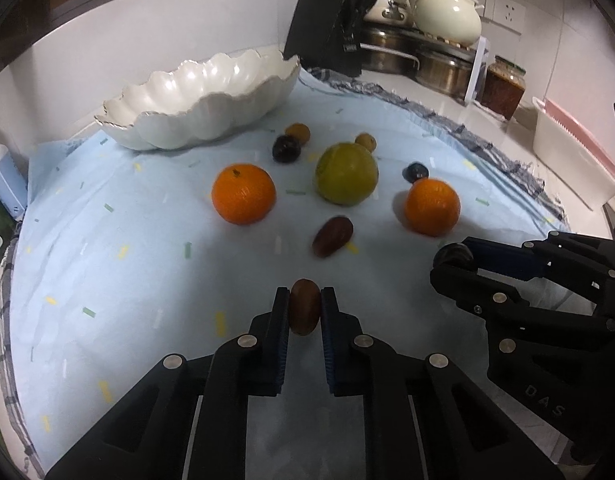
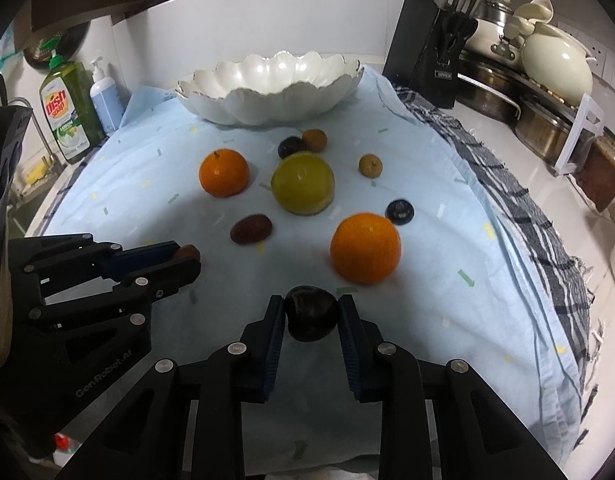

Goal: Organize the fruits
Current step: 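Grasp the small brown date with the left tool while the right tool grasps a dark plum, then carry both fruits over the white scalloped bowl and open both tools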

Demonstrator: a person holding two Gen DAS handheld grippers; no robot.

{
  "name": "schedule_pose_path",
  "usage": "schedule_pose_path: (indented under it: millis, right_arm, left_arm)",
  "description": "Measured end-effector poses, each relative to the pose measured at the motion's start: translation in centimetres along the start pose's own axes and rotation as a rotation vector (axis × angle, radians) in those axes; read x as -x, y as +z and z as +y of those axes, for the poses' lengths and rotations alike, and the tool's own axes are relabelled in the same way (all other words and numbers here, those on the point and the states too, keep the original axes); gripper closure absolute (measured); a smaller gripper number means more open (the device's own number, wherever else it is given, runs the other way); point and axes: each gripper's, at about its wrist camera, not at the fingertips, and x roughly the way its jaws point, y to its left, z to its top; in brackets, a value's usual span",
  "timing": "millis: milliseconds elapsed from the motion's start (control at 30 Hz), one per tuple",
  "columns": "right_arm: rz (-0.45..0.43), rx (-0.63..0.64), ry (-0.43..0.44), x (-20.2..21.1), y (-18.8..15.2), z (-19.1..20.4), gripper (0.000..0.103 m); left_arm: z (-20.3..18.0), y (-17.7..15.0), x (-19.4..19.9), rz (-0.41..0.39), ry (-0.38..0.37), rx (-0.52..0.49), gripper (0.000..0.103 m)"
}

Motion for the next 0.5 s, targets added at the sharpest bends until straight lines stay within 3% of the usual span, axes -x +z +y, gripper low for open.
schedule_pose_path:
  millis: [500]
  right_arm:
    - [-0.163,-0.01,0.018,2.3,5.4,1.7,0.075]
  left_arm:
    - [3.9,4.2,3.5,-0.153,0.014,0.052,0.087]
